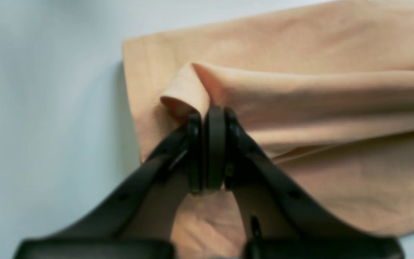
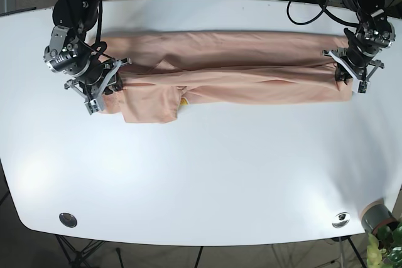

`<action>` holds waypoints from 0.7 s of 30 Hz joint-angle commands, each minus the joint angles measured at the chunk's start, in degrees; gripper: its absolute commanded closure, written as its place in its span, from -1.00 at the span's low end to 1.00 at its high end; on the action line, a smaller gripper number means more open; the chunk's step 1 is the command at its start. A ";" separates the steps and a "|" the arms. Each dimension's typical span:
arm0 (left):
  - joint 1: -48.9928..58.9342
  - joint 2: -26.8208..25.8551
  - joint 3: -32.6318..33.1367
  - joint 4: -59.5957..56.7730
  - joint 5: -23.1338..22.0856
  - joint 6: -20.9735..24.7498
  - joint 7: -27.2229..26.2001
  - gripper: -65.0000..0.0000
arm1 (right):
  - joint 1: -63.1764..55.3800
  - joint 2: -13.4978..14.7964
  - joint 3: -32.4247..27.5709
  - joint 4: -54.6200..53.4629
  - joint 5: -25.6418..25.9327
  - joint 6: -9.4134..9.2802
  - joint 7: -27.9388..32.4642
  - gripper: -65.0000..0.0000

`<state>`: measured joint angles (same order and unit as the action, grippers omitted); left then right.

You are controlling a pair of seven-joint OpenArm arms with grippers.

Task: Fold the T-shirt properly
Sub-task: 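Open both grippers and release the folded hem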

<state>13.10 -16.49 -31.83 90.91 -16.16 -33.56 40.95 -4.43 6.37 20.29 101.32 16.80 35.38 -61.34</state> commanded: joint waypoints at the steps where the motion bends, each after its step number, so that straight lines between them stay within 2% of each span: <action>1: 0.57 -1.14 -0.03 1.09 -0.14 0.20 -0.55 0.71 | -0.37 0.62 0.23 3.52 0.57 0.01 0.99 0.21; 2: 0.66 -1.14 -0.03 1.09 -0.14 0.20 -0.11 0.50 | -0.63 0.62 0.23 4.84 0.57 0.01 0.99 0.06; 5: 0.66 -1.14 -0.39 1.44 -0.14 0.20 1.38 -0.01 | -1.33 0.53 0.15 7.91 0.65 0.01 0.99 -0.25; 6: 0.66 -1.14 -0.39 1.61 -0.32 0.20 1.56 -0.15 | -1.33 0.44 0.06 8.70 0.65 0.01 0.99 -0.33; 7: 0.66 -1.14 -0.39 1.70 -0.41 0.20 1.56 -0.21 | -1.16 0.44 -0.12 9.14 0.65 0.01 0.99 -0.39; 11: 0.66 -1.14 -0.47 4.95 -0.67 0.20 1.56 -0.22 | 1.04 0.44 -0.21 9.32 2.94 -0.34 0.99 -0.53; 15: 0.66 -0.87 -0.47 9.53 -0.76 0.11 1.56 -0.22 | 5.09 0.53 -1.70 5.72 2.94 -0.43 0.99 -0.53; 21: -0.31 -0.61 -0.12 10.40 -0.76 0.11 1.56 -0.22 | 11.50 0.88 -4.34 -3.87 2.85 -0.52 0.99 -0.53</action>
<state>13.58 -16.34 -31.88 100.51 -16.49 -33.50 43.33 4.91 6.66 16.12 99.11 19.22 34.87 -61.52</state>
